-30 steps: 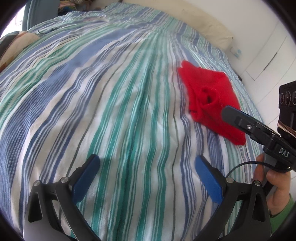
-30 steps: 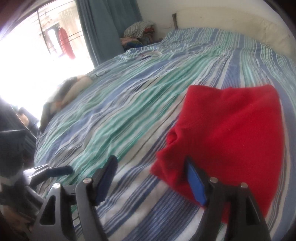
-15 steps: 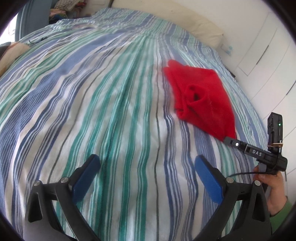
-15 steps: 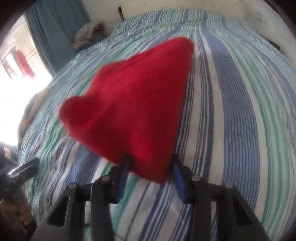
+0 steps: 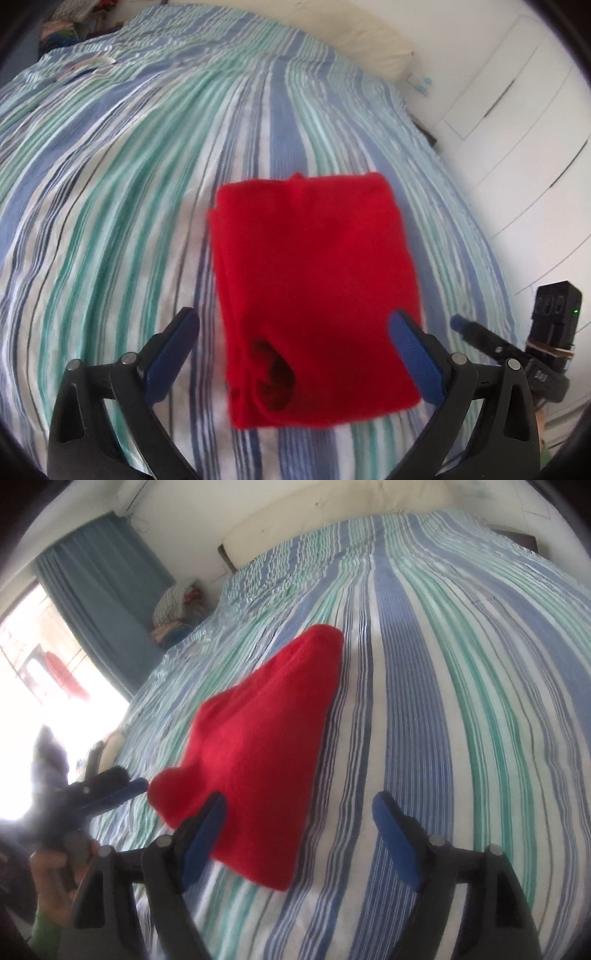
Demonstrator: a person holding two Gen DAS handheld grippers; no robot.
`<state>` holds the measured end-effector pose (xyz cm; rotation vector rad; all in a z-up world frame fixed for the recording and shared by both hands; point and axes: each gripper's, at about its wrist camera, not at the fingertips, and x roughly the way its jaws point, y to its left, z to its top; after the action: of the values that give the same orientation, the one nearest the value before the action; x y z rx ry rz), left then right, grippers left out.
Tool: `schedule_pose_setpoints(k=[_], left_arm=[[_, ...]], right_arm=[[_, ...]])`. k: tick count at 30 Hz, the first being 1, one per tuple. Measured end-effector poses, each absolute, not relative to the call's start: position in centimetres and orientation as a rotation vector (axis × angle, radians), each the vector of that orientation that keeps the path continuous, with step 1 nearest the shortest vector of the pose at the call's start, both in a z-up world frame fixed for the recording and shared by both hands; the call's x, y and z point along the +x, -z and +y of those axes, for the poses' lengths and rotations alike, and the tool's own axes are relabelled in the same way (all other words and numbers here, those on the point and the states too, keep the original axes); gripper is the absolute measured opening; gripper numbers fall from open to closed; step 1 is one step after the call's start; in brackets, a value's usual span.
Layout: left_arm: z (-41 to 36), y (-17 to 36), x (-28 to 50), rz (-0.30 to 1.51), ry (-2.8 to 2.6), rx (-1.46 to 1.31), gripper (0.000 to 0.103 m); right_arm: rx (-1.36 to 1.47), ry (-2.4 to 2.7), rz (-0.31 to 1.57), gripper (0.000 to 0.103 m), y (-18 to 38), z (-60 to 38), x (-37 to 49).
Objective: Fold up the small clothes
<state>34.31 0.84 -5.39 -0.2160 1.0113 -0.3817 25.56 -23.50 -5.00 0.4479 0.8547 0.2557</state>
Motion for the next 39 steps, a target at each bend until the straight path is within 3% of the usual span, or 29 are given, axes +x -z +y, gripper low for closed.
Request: schedule_pose_setpoints(k=[5, 10, 11, 12, 14, 17, 25, 28, 29, 30, 31, 34, 36, 39], left_arm=[[1.8, 8.6, 37.0, 1.076, 0.362, -0.116, 0.101], [1.9, 10.1, 38.3, 1.105, 0.461, -0.235, 0.100], [1.5, 10.3, 38.4, 1.108, 0.482, -0.256, 0.084], [1.0, 10.4, 38.5, 1.114, 0.502, -0.266, 0.038], [0.4, 10.0, 38.6, 1.116, 0.506, -0.285, 0.023], [0.1, 6.8, 37.6, 1.032, 0.524, -0.254, 0.020], [0.7, -2.4, 36.2, 0.877, 0.565, -0.221, 0.023], [0.5, 0.5, 35.8, 0.976, 0.502, -0.161, 0.055], [0.7, 2.0, 34.9, 1.004, 0.467, -0.131, 0.062], [1.3, 3.5, 33.5, 1.016, 0.428, -0.090, 0.062], [1.5, 4.5, 31.8, 1.015, 0.400, -0.046, 0.062], [2.0, 5.1, 25.4, 0.948, 0.348, 0.055, 0.071], [1.7, 4.2, 21.5, 0.885, 0.298, 0.106, 0.094], [0.9, 1.9, 16.4, 0.784, 0.206, 0.163, 0.100]], right_arm=[[0.590, -0.305, 0.897, 0.084, 7.2, -24.4, 30.6], [0.735, -0.403, 0.943, 0.084, 11.5, -22.6, 35.4], [0.724, -0.411, 0.947, 0.079, 11.9, -21.7, 36.0], [0.676, -0.410, 0.950, 0.060, 11.9, -20.7, 36.5], [0.499, -0.350, 0.962, 0.046, 10.9, -18.3, 37.1], [0.314, -0.295, 0.894, 0.036, 7.5, -15.7, 36.4], [0.176, -0.368, 0.671, 0.035, -3.8, -13.9, 34.8], [0.217, -0.365, 0.720, 0.044, -3.6, -14.7, 35.4], [0.223, -0.355, 0.771, 0.055, -2.4, -15.2, 35.3], [0.217, -0.331, 0.836, 0.071, -0.9, -15.8, 34.8], [0.202, -0.298, 0.892, 0.075, 0.7, -16.5, 34.2], [0.136, -0.241, 0.971, 0.075, 4.3, -18.4, 29.9], [0.103, -0.208, 0.978, 0.080, 5.4, -19.2, 25.8], [0.076, -0.174, 0.966, 0.090, 5.4, -19.5, 19.9]])
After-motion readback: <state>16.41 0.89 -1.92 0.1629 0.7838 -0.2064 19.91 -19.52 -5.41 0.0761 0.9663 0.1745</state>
